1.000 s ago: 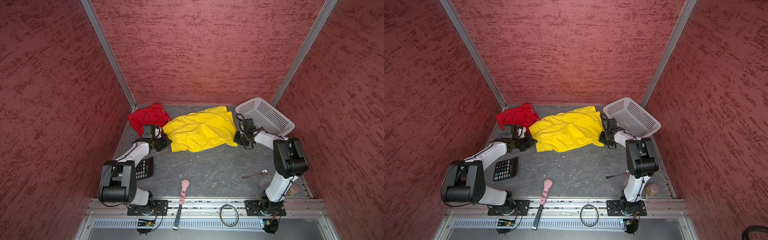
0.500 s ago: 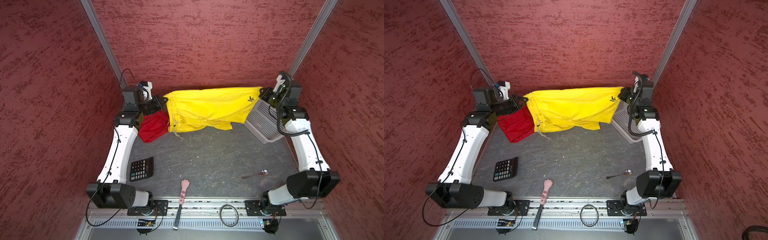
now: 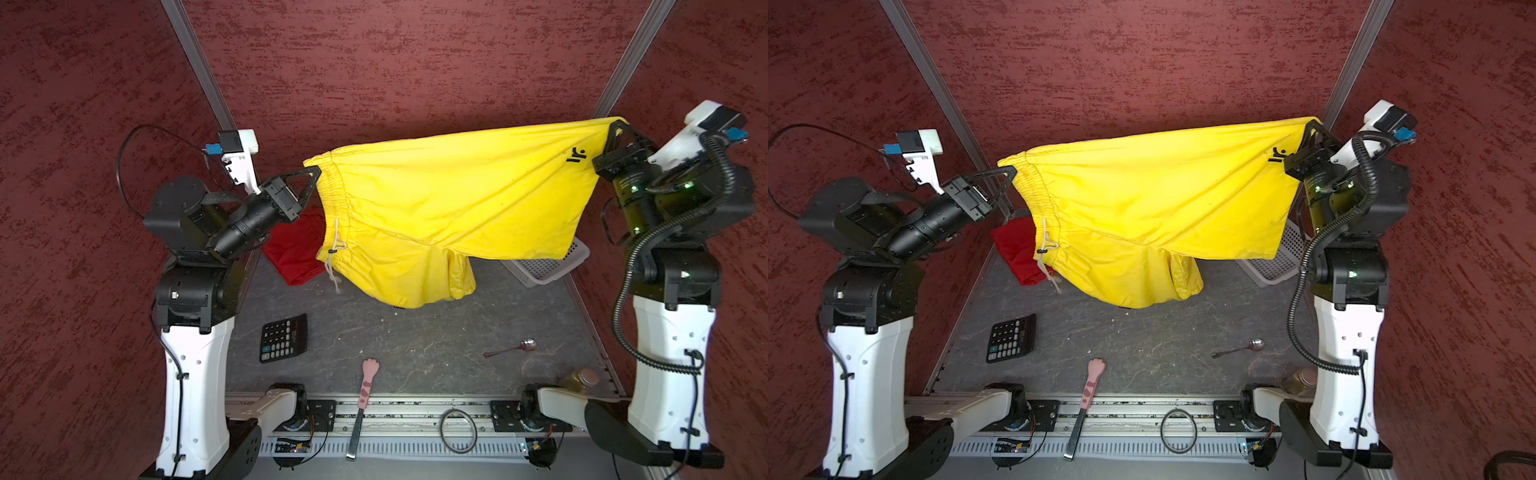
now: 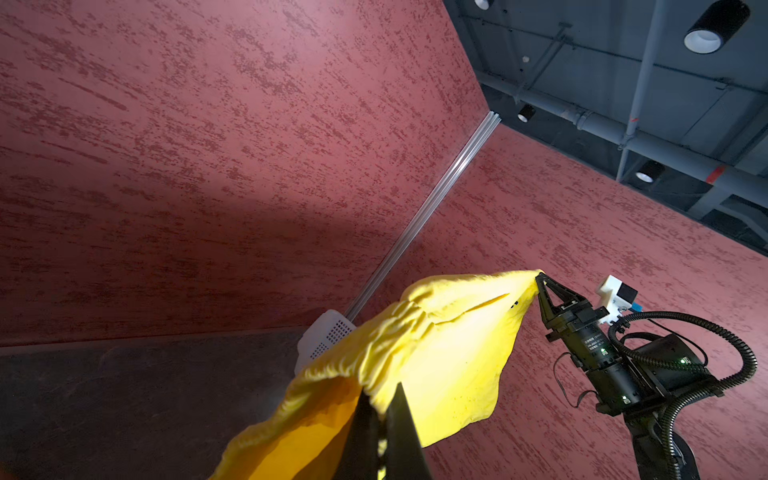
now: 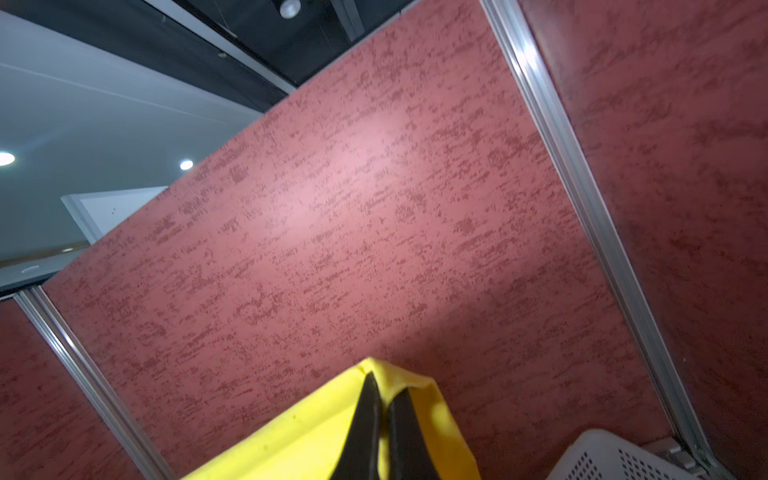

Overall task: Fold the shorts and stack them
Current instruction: 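Lift the yellow shorts by the waistband with both grippers and lay them flat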

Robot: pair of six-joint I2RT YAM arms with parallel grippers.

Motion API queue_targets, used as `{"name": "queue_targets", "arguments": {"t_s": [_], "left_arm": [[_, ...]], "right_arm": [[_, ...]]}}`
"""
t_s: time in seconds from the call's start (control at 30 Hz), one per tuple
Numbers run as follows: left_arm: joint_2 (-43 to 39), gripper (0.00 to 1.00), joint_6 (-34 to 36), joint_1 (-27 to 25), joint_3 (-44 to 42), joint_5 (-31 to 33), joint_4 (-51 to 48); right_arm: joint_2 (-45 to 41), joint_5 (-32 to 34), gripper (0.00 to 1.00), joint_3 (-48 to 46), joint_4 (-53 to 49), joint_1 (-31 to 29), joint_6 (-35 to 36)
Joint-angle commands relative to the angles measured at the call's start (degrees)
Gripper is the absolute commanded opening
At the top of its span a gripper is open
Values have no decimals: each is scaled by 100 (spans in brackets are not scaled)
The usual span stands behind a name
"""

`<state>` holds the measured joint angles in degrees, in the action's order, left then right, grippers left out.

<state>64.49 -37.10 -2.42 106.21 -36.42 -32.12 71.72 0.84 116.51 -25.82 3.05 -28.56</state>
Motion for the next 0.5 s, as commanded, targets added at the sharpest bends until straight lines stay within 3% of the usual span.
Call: {"name": "queue_targets", "arguments": {"t_s": [0.0, 0.1, 0.23, 0.33, 0.47], "left_arm": [[2, 0, -277, 57, 162, 196, 291], [95, 0, -162, 57, 139, 327, 288], [311, 0, -108, 136, -330, 467, 363], [353, 0, -141, 196, -1308, 566, 691], [566, 0, -166, 274, -2764, 797, 1147]], "right_arm": [[342, 883, 0, 621, -350, 91, 199], [903, 821, 0, 1099, -578, 91, 239], [2042, 163, 0, 1677, -1108, 88, -17], [2470, -315, 0, 1040, -869, -2, -194], [2848, -158, 0, -255, -42, -419, 16]]}}
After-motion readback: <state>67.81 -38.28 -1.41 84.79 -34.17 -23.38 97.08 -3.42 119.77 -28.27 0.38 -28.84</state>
